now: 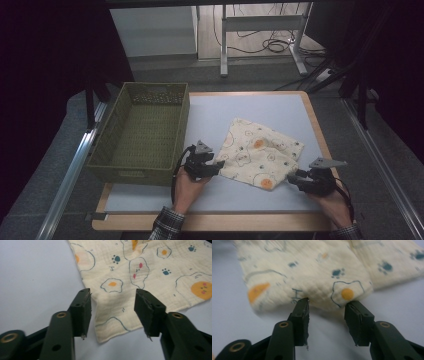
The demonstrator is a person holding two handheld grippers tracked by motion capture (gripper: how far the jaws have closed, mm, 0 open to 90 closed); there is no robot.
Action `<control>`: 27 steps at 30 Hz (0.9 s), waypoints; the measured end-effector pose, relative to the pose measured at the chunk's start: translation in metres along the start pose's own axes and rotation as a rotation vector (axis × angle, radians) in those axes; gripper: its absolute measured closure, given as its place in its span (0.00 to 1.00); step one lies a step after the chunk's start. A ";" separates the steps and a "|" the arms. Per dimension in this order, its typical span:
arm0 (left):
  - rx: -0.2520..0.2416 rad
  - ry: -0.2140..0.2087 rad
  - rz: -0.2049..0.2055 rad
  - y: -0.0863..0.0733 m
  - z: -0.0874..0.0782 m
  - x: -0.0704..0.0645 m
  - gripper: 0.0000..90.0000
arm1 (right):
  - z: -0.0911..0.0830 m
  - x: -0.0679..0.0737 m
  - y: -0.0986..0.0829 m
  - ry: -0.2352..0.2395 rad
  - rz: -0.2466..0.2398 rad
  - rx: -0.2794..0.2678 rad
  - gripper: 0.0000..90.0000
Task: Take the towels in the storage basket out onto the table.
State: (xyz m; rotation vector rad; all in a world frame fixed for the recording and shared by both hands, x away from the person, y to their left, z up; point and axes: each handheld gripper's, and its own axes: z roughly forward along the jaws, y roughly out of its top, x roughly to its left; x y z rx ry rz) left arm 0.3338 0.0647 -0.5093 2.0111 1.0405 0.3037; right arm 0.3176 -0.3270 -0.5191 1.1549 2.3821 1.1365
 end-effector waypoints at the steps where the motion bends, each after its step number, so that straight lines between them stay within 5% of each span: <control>1: 0.008 0.005 0.003 0.001 0.002 -0.001 0.48 | 0.000 0.002 0.004 0.015 -0.003 -0.010 0.61; 11: 0.100 0.052 0.065 0.003 0.034 -0.004 0.41 | 0.005 0.024 0.057 0.066 -0.092 -0.071 0.61; 15: 0.121 0.091 0.072 0.002 0.040 -0.002 0.40 | 0.029 0.031 0.086 0.075 -0.120 -0.044 0.61; 16: 0.120 0.090 0.059 0.001 0.041 0.002 0.39 | 0.049 0.033 0.099 0.092 -0.120 -0.021 0.60; 22: 0.112 0.091 0.055 0.001 0.042 0.005 0.37 | 0.100 0.036 0.108 0.096 -0.115 0.093 0.55; 27: 0.102 0.089 0.062 -0.001 0.043 0.005 0.37 | 0.100 0.036 0.108 0.087 -0.118 0.093 0.53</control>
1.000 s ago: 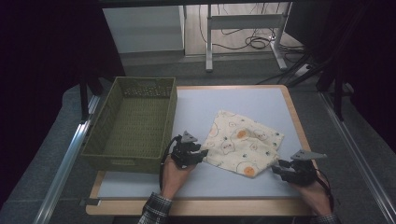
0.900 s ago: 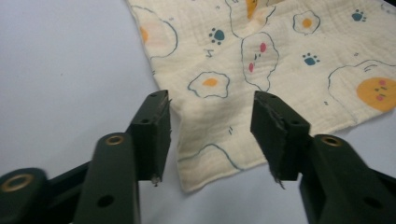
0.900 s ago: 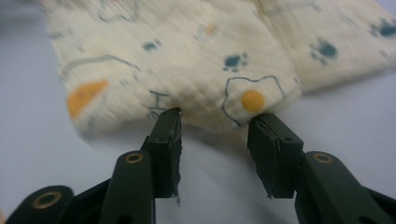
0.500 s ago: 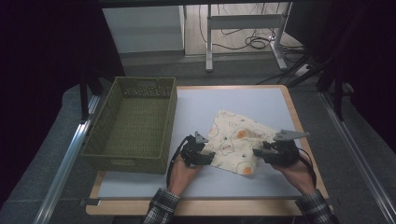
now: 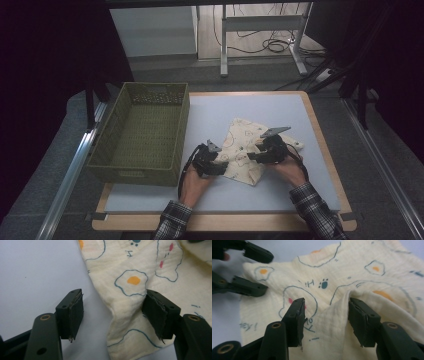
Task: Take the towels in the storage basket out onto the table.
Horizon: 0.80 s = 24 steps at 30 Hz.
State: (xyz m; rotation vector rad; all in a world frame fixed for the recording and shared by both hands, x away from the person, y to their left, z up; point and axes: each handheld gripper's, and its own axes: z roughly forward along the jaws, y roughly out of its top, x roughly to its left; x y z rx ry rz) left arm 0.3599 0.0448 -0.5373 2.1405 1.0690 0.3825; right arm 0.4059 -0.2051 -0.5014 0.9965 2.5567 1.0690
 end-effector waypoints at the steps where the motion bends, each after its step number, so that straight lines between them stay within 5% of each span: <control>1: -0.003 -0.001 0.001 -0.001 0.000 0.000 0.37 | -0.012 0.002 0.000 -0.017 -0.017 -0.020 0.53; 8: -0.020 -0.003 -0.006 -0.003 0.001 0.000 0.37 | -0.049 0.003 -0.012 -0.038 -0.032 -0.048 0.54; 13: -0.044 0.001 -0.005 -0.006 0.001 0.000 0.37 | -0.036 0.003 -0.026 -0.025 -0.029 -0.028 0.60; 19: -0.043 0.001 -0.003 -0.006 0.001 0.000 0.37 | -0.015 0.018 -0.034 -0.115 -0.121 0.026 0.96; 24: -0.043 0.001 -0.001 -0.006 0.001 0.000 0.37 | -0.043 0.023 -0.034 -0.122 -0.123 -0.031 0.97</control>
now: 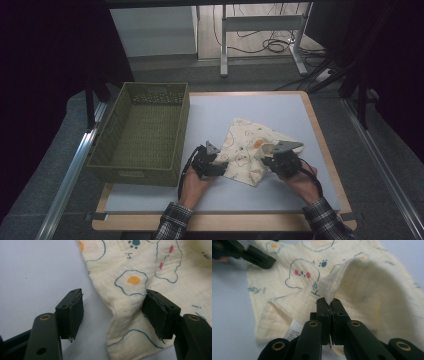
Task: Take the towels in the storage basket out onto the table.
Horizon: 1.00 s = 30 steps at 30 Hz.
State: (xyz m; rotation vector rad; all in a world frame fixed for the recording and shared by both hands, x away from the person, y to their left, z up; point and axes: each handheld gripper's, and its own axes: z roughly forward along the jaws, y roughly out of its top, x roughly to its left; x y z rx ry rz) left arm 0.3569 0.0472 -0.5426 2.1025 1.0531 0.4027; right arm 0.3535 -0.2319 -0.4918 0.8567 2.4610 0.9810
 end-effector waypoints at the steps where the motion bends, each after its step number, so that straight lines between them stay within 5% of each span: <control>1: -0.002 0.000 -0.002 0.000 0.000 0.000 0.37 | -0.009 -0.001 0.000 -0.003 0.009 -0.011 0.97; 8: 0.002 -0.010 -0.003 0.000 0.000 0.000 0.36 | -0.070 -0.009 -0.020 0.004 0.088 -0.035 0.96; 11: 0.022 -0.025 0.016 0.003 0.001 -0.002 0.27 | -0.086 -0.009 -0.039 0.007 0.118 -0.019 0.96; 16: 0.035 -0.022 0.021 0.006 -0.006 -0.006 0.30 | -0.096 -0.009 -0.070 -0.002 0.156 0.021 0.86; 19: 0.021 -0.032 0.024 0.003 -0.020 -0.012 0.36 | -0.108 -0.017 -0.094 -0.051 0.211 0.027 0.78; 24: 0.032 -0.028 0.014 -0.006 -0.031 -0.016 0.49 | -0.115 -0.016 -0.103 -0.037 0.240 -0.004 0.73; 30: 0.043 0.003 -0.017 -0.019 -0.032 -0.010 0.65 | -0.093 -0.003 -0.106 0.004 0.230 -0.007 0.70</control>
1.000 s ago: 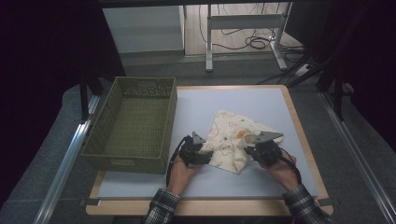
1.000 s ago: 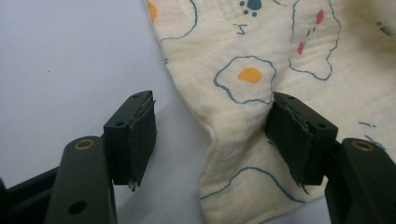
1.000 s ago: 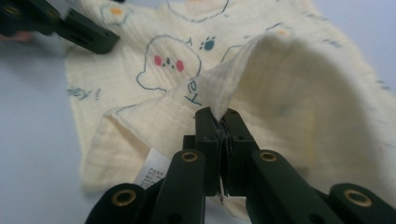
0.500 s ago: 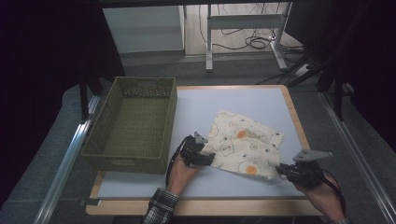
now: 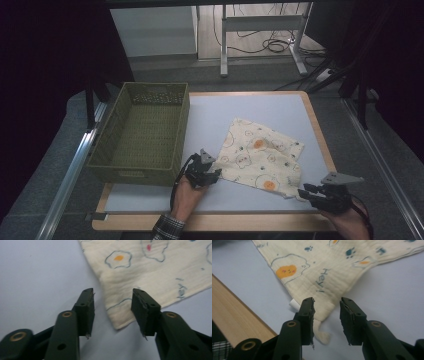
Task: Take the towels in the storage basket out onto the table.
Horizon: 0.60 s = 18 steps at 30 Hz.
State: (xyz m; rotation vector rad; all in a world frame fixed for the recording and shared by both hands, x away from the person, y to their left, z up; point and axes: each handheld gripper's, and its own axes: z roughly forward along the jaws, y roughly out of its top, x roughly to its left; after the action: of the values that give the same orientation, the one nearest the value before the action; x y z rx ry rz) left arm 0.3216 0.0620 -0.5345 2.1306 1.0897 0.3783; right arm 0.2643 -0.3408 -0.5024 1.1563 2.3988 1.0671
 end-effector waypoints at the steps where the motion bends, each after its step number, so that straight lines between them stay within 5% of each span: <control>1: -0.008 -0.014 -0.014 -0.001 0.001 0.001 0.65 | 0.006 0.002 -0.001 -0.004 -0.004 0.007 0.69; 3: -0.017 -0.016 0.005 -0.001 0.002 0.000 0.72 | 0.018 0.006 -0.002 -0.014 -0.014 0.027 0.70; 5: -0.019 -0.035 0.030 -0.001 0.002 -0.002 0.86 | 0.024 0.012 -0.003 -0.024 -0.040 0.015 0.90; 6: -0.019 -0.035 0.030 -0.001 0.002 -0.002 0.91 | 0.024 0.012 -0.003 -0.024 -0.040 0.015 0.90; 10: -0.014 -0.058 0.022 -0.004 -0.004 -0.003 0.95 | 0.021 0.020 -0.003 -0.034 -0.072 0.025 0.97; 18: 0.001 -0.114 0.009 -0.026 -0.032 -0.011 0.93 | -0.004 0.023 -0.012 0.026 -0.040 0.004 0.96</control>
State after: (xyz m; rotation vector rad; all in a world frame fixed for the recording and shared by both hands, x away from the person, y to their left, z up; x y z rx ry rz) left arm 0.2828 0.0782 -0.5290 2.1309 1.0157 0.2579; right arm 0.2404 -0.3299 -0.5063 1.0979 2.4346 1.0717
